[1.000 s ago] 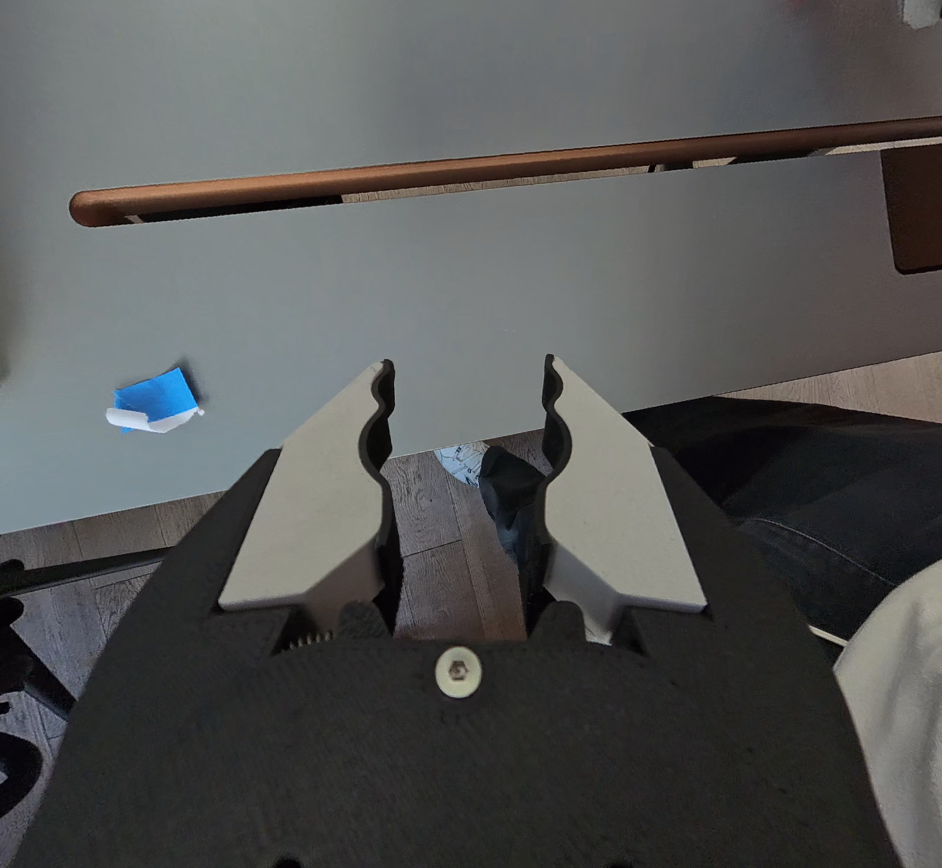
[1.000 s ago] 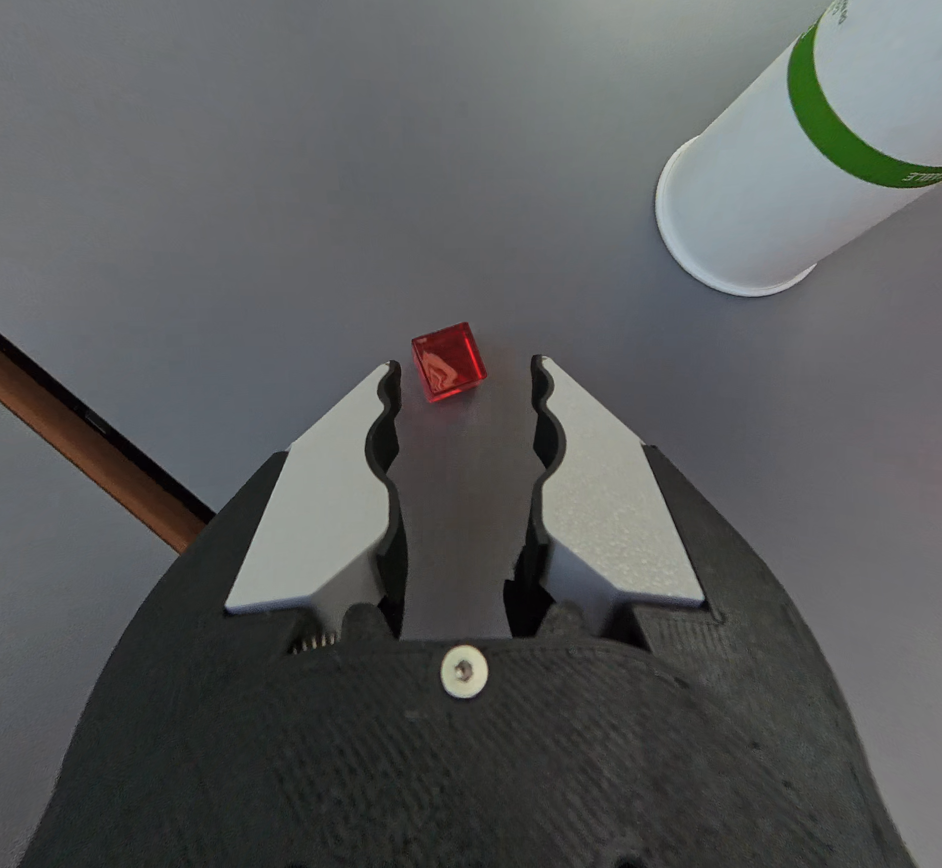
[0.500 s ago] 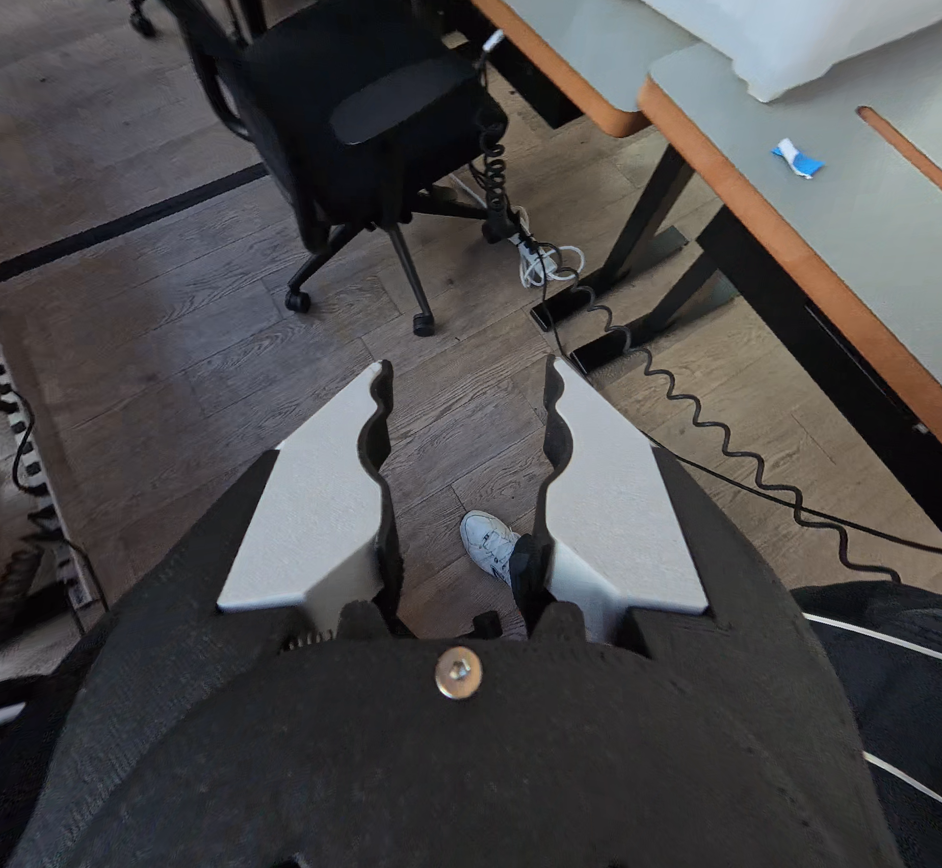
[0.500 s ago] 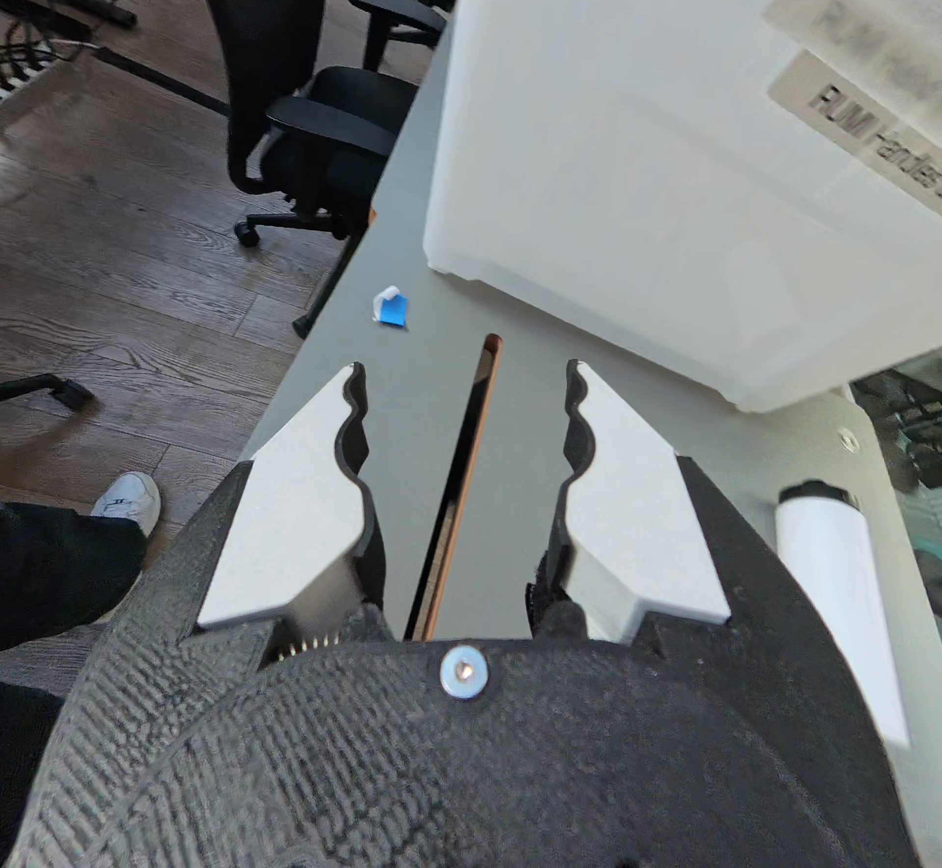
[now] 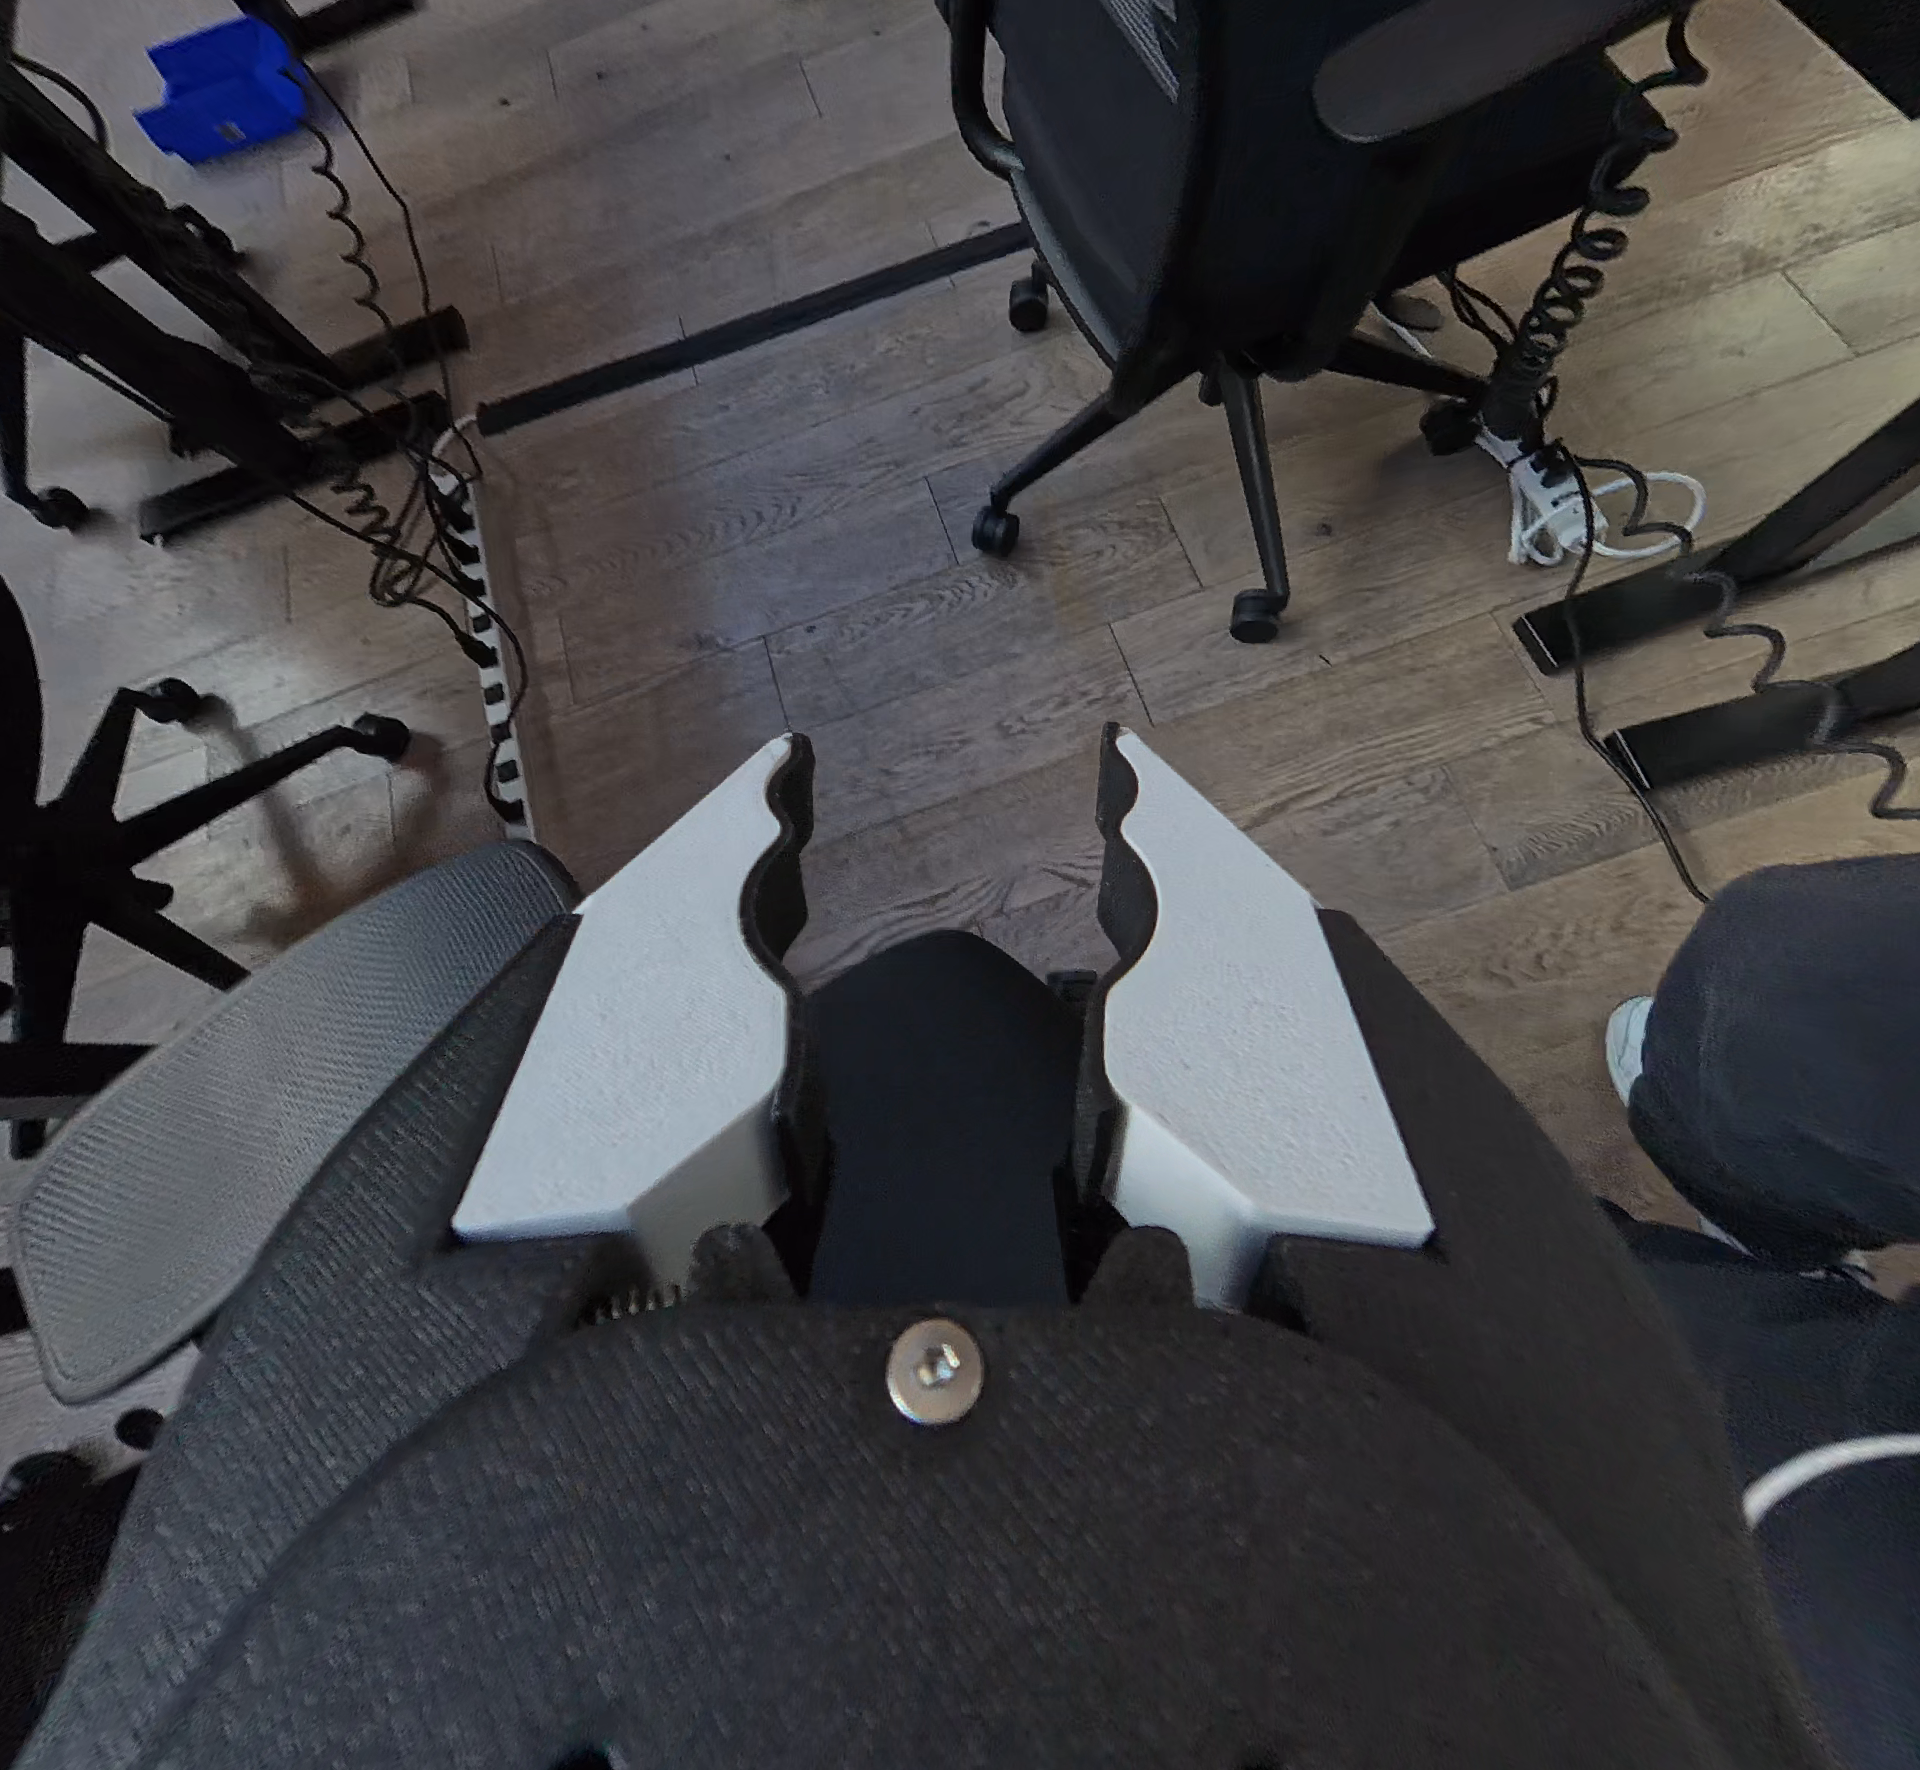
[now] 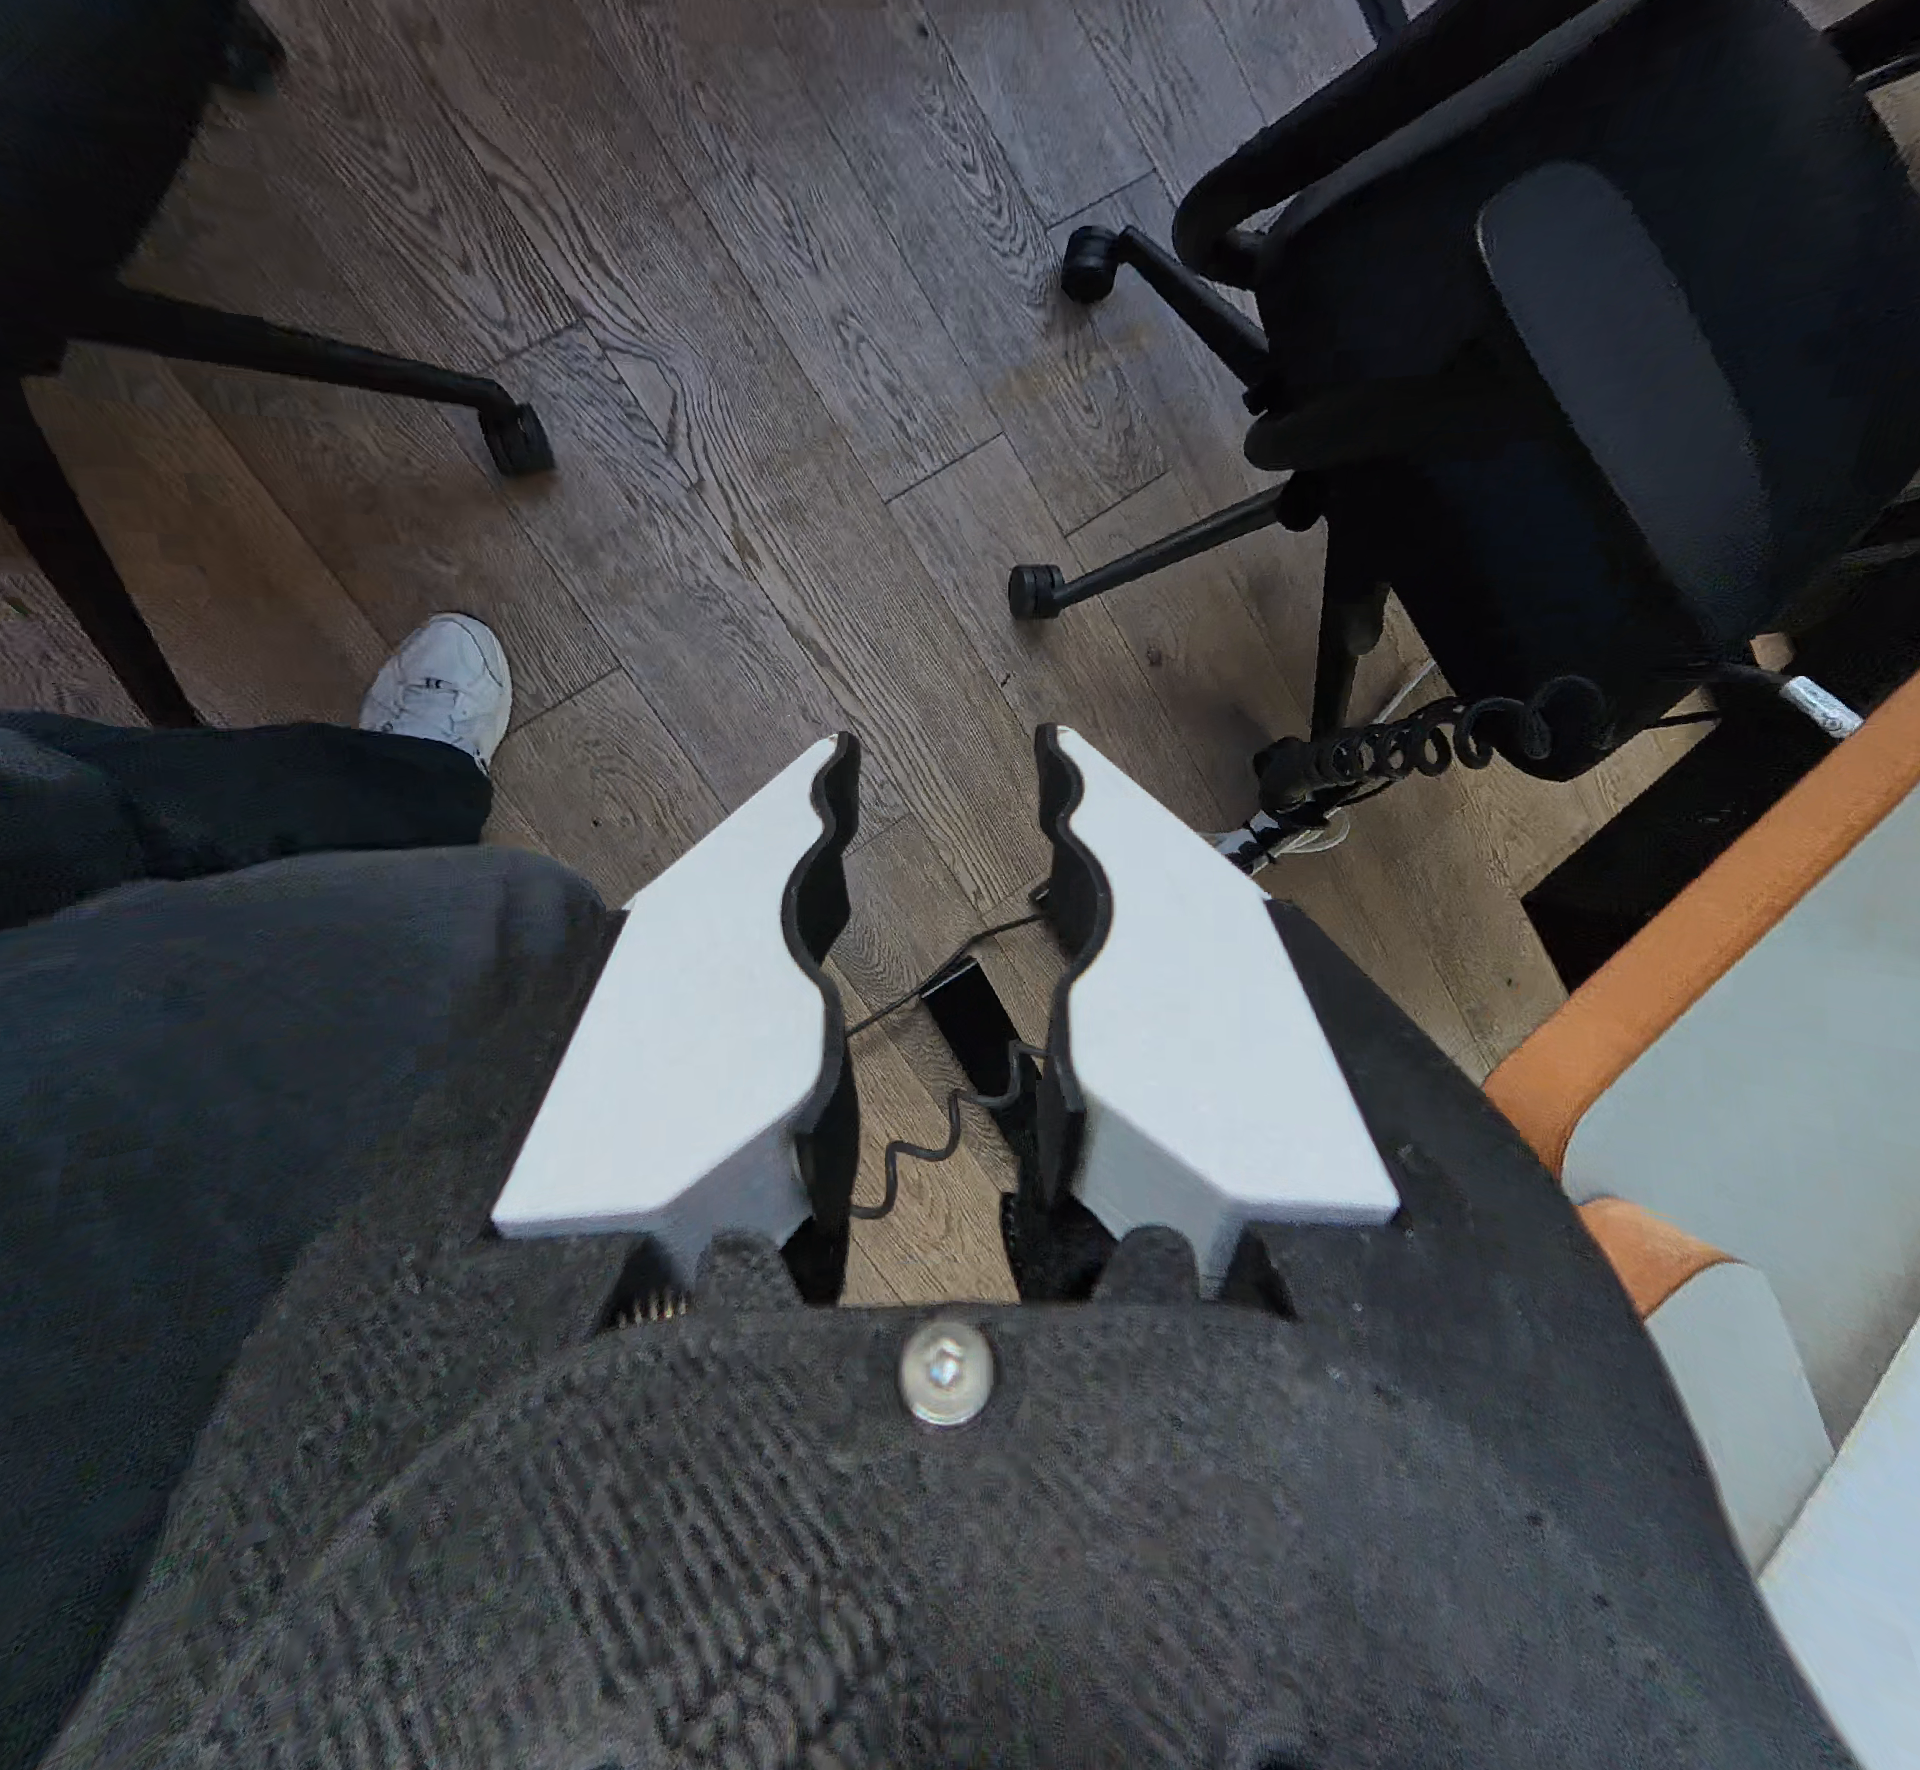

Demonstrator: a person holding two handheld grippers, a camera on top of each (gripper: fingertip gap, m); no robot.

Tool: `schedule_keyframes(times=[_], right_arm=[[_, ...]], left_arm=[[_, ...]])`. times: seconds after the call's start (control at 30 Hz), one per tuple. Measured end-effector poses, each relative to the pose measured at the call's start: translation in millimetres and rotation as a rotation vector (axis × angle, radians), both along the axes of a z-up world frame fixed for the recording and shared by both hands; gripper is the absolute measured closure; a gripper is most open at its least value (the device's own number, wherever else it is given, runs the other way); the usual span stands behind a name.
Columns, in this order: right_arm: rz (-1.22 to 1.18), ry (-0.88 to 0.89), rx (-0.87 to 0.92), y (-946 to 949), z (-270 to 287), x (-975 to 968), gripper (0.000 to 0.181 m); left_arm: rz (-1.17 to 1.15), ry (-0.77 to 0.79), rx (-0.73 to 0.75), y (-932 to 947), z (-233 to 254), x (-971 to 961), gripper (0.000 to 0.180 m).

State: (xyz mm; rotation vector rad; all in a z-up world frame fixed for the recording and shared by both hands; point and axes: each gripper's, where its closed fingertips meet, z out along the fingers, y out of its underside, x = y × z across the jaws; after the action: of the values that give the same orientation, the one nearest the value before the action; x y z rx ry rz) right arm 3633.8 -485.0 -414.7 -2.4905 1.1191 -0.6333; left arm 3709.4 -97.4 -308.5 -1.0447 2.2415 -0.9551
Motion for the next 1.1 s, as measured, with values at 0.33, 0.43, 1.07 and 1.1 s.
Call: schedule_keyframes(times=[0.33, 0.43, 1.07, 1.1], right_arm=[[0.110, 0.149, -0.163, 0, -98, 125, 0.147], [0.147, 0.159, -0.114, 23, -138, 186, 0.141], [0.403, 0.125, 0.011, 171, -326, 483, 0.137], [0.384, 0.124, 0.014, 174, -328, 491, 0.137]], left_arm=[[0.215, -0.158, 0.072, 107, -58, 263, 0.111], [0.288, -0.130, 0.146, 148, -102, 303, 0.113], [0.307, 0.109, 0.278, 196, -184, 336, 0.131], [0.311, 0.106, 0.286, 199, -185, 337, 0.131]])
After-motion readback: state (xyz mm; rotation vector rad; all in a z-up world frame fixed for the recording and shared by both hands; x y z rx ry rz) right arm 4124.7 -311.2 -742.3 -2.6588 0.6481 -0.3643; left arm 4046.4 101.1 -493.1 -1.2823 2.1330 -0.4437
